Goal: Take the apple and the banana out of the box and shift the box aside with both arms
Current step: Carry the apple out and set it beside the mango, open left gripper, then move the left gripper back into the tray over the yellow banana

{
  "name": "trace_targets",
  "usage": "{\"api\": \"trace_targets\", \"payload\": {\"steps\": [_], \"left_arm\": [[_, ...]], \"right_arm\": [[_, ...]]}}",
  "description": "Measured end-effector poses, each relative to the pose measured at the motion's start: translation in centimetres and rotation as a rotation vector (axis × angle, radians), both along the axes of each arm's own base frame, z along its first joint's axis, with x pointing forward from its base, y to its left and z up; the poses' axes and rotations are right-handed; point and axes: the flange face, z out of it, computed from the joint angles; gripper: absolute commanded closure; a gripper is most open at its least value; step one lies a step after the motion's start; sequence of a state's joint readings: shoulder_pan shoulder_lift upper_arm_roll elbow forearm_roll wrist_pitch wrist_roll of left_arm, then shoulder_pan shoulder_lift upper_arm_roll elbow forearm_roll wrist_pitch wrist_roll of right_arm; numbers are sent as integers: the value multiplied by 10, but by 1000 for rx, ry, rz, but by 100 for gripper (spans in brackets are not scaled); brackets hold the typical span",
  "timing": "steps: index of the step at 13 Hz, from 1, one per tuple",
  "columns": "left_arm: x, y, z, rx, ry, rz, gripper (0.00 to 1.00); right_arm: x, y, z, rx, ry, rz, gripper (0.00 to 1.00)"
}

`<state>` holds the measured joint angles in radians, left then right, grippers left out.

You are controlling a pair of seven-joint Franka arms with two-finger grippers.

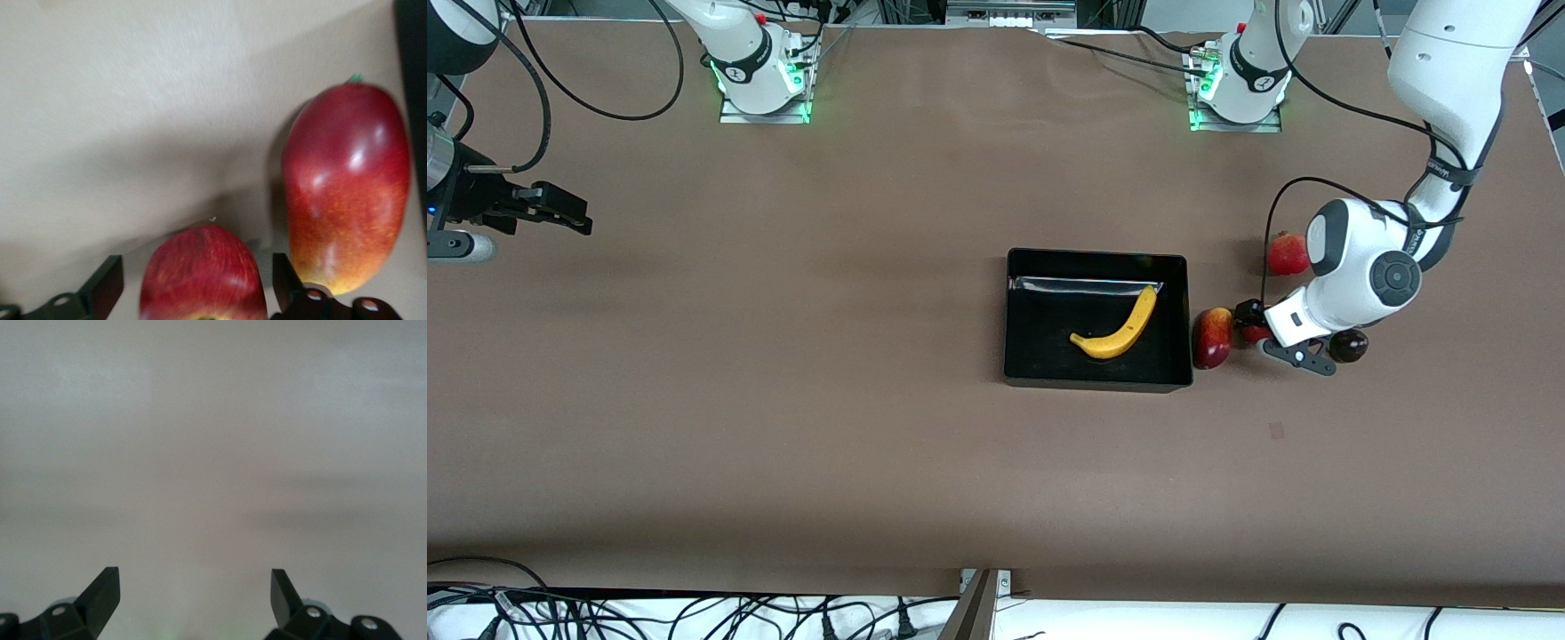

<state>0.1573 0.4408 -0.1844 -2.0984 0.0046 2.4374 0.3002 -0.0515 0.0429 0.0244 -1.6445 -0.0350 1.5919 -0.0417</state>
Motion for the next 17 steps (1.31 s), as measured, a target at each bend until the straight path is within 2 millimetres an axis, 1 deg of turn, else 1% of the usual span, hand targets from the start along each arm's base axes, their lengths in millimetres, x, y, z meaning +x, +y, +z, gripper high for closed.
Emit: {"api": "trace_targets", "payload": {"steps": [1, 2, 3, 4, 5, 6, 7, 8, 9, 10, 12, 13, 14, 17], "left_arm": [[6, -1, 24, 5, 5, -6, 0], [11, -7, 58, 9, -1, -19, 0], [14, -20, 95, 8, -24, -31, 0], [12, -37, 125, -6, -53, -42, 0], [8, -57, 147, -29, -76, -51, 0], [4, -81, 159, -57, -90, -65, 0], [-1, -106, 163, -78, -98, -78, 0], [-4, -131, 162, -89, -113, -83, 0], [-8, -155, 156, -95, -128, -80, 0], [-11, -175, 147, -101, -137, -76, 0], [-16, -210, 121, -115, -158, -91, 0], [-19, -223, 109, -120, -158, -101, 0], [-21, -231, 99, -123, -157, -107, 0], [-28, -244, 69, -120, -124, -125, 0]], "right_arm": [[0, 0, 0, 0, 0, 0, 0], [0, 0, 0, 0, 0, 0, 0], [0, 0, 0, 0, 0, -1, 0], [0, -1, 0, 0, 0, -1, 0], [0, -1, 0, 0, 0, -1, 0], [0, -1, 0, 0, 0, -1, 0], [0, -1, 0, 0, 0, -1, 0], [0, -1, 0, 0, 0, -2, 0], [0, -1, 0, 0, 0, -2, 0], [0, -1, 0, 0, 0, -2, 0], [0, -1, 0, 0, 0, -2, 0], [0, -1, 0, 0, 1, -2, 0], [0, -2, -1, 0, 2, -3, 0], [1, -3, -2, 0, 3, -5, 0]]}}
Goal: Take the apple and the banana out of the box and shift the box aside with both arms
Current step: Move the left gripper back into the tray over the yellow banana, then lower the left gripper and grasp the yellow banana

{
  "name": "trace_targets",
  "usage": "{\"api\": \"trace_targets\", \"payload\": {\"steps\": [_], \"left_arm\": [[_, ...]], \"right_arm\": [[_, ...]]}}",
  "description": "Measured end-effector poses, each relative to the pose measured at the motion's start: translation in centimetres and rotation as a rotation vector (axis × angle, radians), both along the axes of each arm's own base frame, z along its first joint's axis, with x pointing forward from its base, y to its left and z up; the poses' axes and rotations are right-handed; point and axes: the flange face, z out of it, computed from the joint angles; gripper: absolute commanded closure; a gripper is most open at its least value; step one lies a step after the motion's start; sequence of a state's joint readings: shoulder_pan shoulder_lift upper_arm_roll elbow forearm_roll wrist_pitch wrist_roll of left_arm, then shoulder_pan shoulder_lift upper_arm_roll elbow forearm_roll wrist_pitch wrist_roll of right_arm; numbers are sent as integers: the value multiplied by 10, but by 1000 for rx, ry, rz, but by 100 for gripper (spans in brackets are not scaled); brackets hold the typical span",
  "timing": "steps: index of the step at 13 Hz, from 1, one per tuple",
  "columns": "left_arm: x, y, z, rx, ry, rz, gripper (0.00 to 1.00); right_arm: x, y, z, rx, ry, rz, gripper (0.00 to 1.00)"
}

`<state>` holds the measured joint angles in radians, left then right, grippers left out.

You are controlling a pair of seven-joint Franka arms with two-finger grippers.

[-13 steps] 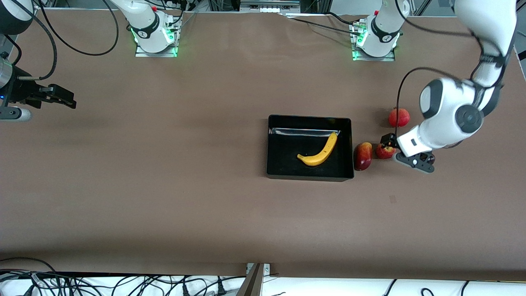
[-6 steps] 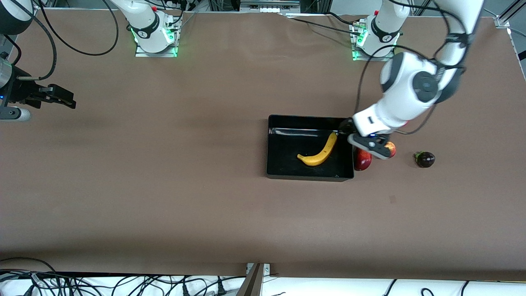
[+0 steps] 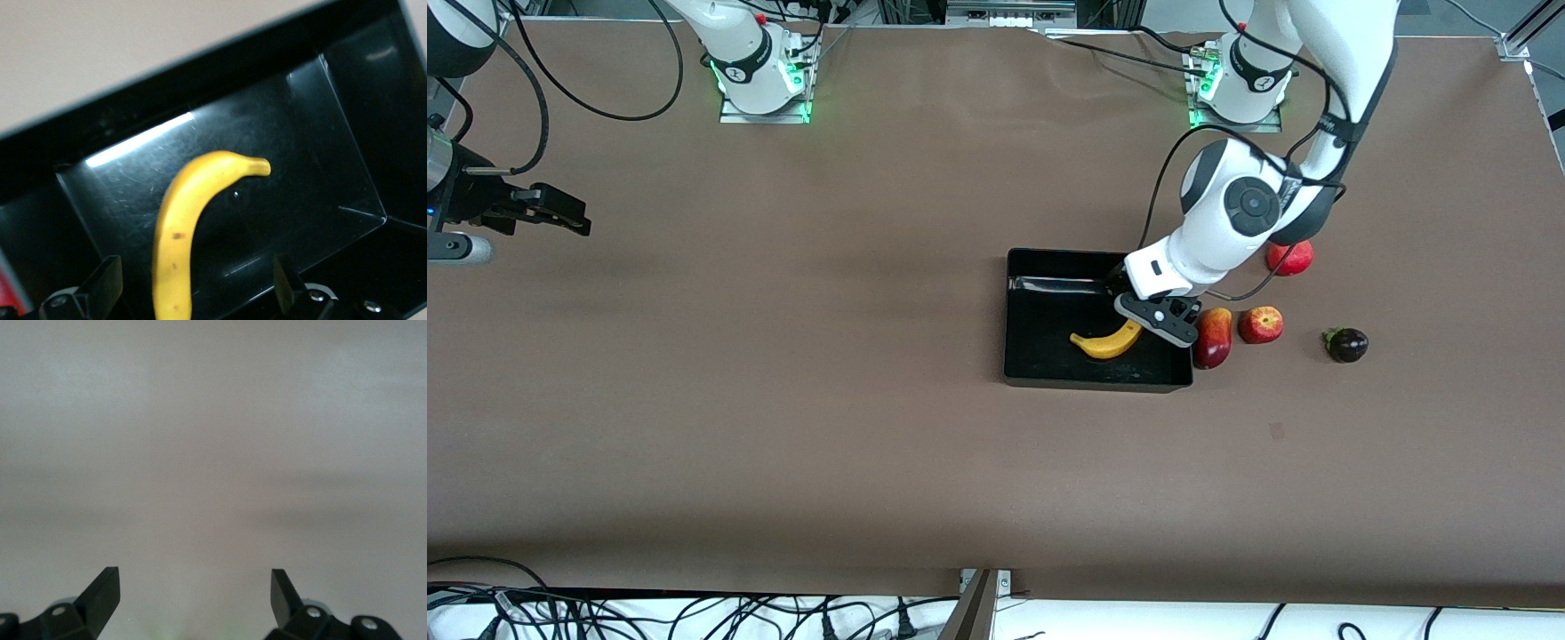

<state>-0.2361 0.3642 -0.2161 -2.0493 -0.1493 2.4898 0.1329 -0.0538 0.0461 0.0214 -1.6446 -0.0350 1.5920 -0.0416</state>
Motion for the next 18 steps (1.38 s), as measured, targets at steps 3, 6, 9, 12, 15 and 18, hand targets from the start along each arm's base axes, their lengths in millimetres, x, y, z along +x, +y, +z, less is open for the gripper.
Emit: {"api": "trace_targets", "payload": {"steps": [3, 6, 9, 12, 15, 18], "left_arm": [[-14, -10, -32, 39, 38, -57, 0], [-18, -14, -43, 62, 42, -89, 0], [-15, -4, -55, 73, 58, -74, 0], [-12, 1, -66, 76, 62, -63, 0], [-8, 4, -68, 78, 61, -55, 0], [-9, 2, -74, 80, 69, -58, 0]], "right_arm": [[0, 0, 0, 0, 0, 0, 0], [0, 0, 0, 0, 0, 0, 0], [0, 0, 0, 0, 0, 0, 0], [0, 0, 0, 0, 0, 0, 0], [0, 0, 0, 0, 0, 0, 0], [0, 0, 0, 0, 0, 0, 0]]}}
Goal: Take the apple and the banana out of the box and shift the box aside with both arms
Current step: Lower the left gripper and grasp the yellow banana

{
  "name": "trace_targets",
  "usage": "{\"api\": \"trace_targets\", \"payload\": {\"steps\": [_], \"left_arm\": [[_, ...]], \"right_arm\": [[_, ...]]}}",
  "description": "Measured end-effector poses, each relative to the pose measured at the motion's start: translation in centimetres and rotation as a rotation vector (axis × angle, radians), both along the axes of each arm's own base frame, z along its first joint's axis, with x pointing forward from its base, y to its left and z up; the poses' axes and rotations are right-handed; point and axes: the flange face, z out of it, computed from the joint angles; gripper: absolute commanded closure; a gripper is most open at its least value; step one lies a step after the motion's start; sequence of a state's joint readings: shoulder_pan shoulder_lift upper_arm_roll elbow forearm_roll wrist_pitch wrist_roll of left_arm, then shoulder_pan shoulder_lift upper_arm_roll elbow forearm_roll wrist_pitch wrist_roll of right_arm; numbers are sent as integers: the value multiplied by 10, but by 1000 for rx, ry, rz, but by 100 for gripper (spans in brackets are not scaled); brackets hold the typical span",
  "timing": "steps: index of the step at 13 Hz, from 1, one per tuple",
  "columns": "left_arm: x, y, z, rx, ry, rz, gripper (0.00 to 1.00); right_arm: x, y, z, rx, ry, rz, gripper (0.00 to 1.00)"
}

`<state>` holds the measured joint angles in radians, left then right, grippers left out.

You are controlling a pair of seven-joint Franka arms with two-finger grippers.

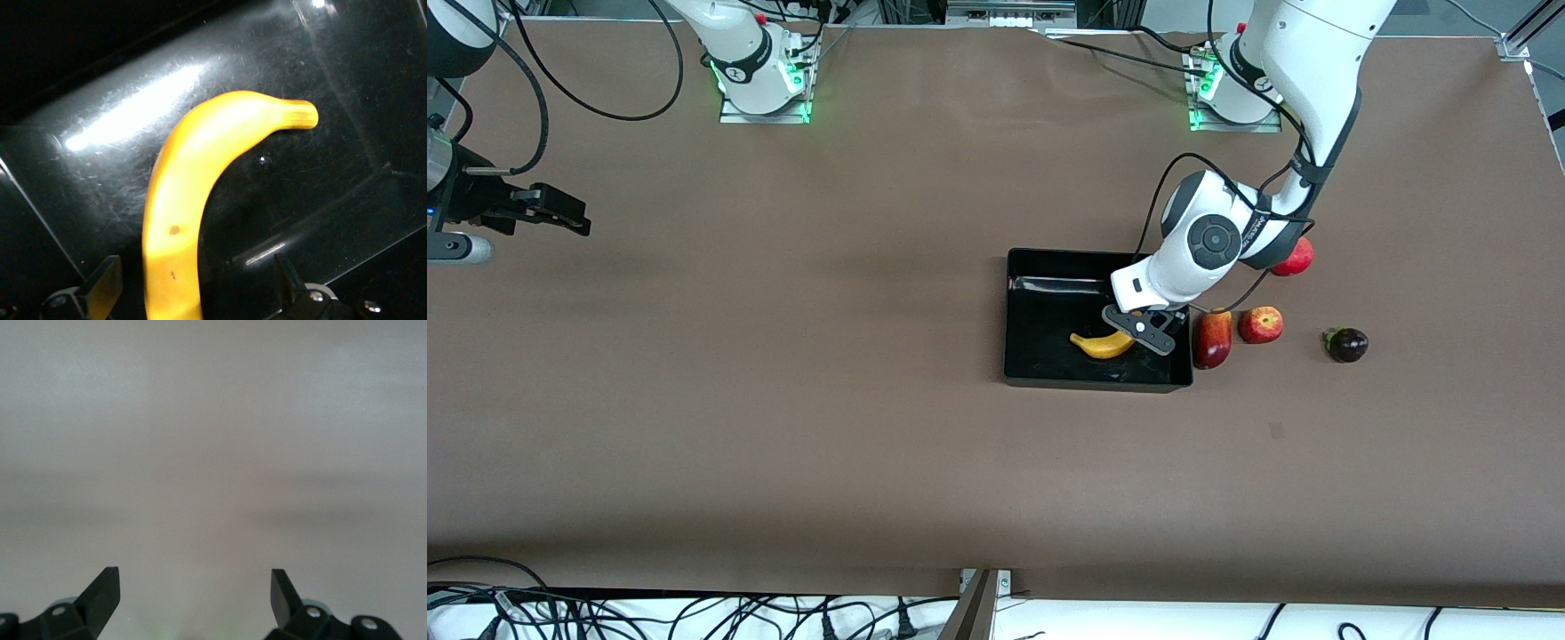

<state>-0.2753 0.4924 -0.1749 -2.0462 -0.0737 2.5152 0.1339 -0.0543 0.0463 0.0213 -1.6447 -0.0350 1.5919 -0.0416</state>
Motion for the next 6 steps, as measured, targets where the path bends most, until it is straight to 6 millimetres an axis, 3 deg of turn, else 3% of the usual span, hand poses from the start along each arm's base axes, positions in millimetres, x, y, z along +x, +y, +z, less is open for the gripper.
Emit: {"api": "trace_targets", "payload": {"steps": [2, 3, 4, 6], "left_arm": [[-3, -3, -7, 3, 12, -4, 3], [-4, -4, -10, 5, 17, -6, 13], [-5, -4, -14, 6, 21, -6, 29], [-6, -4, -20, 7, 26, -5, 77]], "right_arm": [[0, 0, 0, 0, 0, 0, 0], [0, 0, 0, 0, 0, 0, 0], [0, 0, 0, 0, 0, 0, 0], [0, 0, 0, 0, 0, 0, 0]]}}
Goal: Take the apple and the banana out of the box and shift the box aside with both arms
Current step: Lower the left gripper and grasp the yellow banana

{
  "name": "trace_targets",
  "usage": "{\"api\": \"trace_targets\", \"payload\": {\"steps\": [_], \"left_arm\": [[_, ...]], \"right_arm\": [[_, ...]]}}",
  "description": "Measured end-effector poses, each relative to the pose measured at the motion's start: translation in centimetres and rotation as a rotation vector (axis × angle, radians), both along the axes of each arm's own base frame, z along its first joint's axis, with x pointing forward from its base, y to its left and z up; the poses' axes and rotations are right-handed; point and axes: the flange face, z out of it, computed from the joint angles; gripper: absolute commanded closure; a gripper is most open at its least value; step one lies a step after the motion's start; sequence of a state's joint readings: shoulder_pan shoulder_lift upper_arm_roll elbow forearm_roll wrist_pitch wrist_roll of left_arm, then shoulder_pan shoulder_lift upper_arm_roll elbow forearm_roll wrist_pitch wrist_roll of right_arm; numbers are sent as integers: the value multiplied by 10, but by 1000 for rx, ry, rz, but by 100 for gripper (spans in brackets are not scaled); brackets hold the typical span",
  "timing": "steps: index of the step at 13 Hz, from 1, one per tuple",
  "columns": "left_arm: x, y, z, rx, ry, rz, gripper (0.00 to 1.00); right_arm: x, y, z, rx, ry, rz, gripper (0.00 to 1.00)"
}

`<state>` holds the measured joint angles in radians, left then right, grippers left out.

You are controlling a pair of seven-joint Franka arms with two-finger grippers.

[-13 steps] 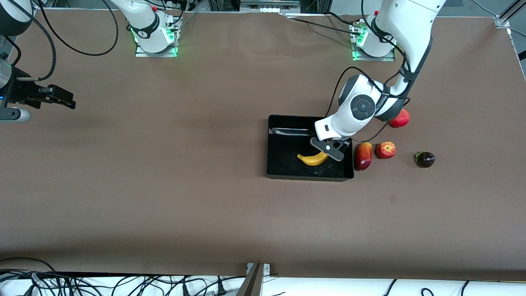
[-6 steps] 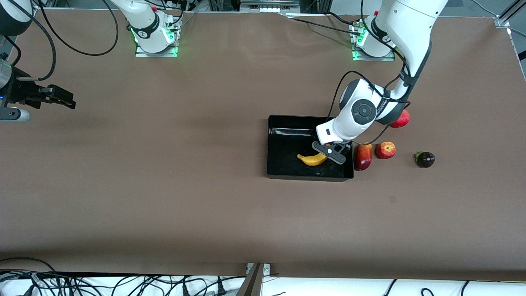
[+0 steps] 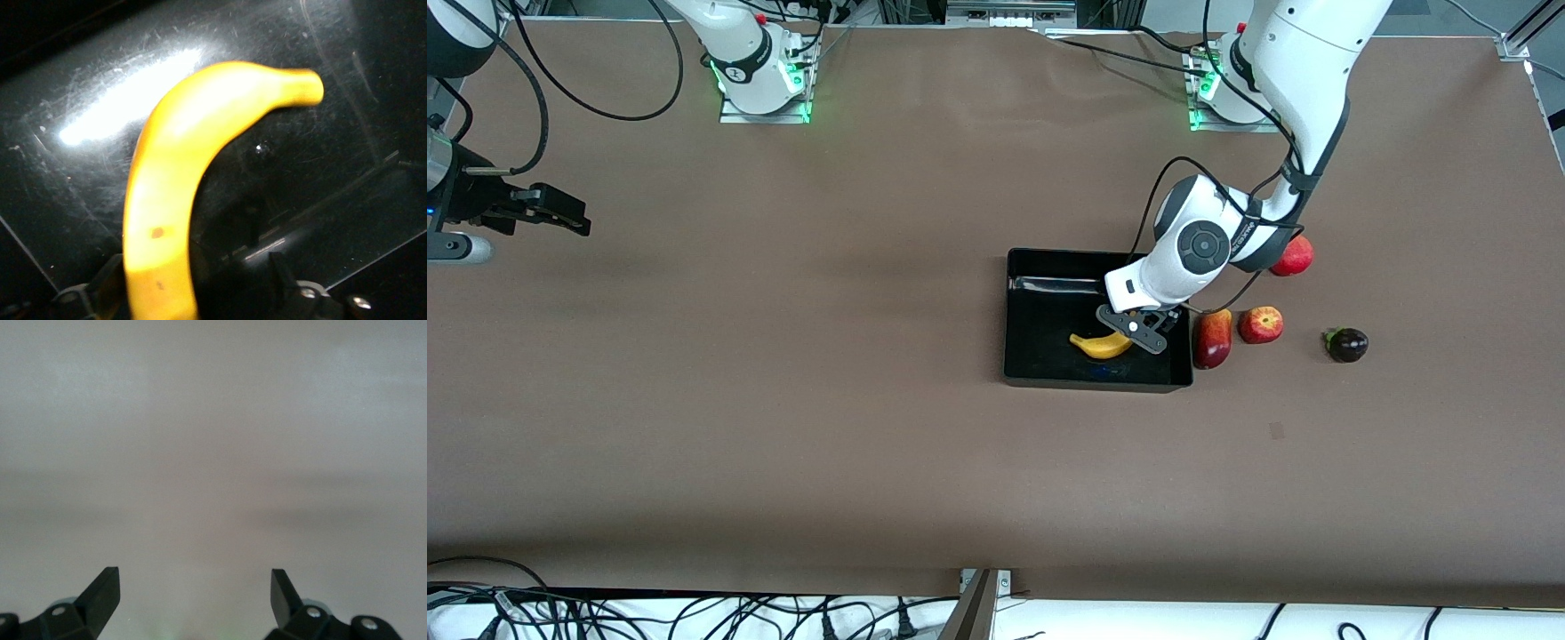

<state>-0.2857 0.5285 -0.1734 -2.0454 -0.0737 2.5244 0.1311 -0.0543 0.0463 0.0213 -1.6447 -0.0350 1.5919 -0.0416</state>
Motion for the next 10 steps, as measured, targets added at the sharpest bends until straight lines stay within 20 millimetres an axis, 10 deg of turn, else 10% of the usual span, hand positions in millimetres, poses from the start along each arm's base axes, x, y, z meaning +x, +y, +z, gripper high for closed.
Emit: {"api": "trace_targets", "payload": {"steps": [1, 10], "left_arm": [[0, 0, -3, 0, 2, 0, 100], [12, -6, 7, -10, -21, 10, 100]], "right_arm": [[0, 0, 0, 0, 0, 0, 0], [1, 1, -7, 1, 19, 2, 0]]}}
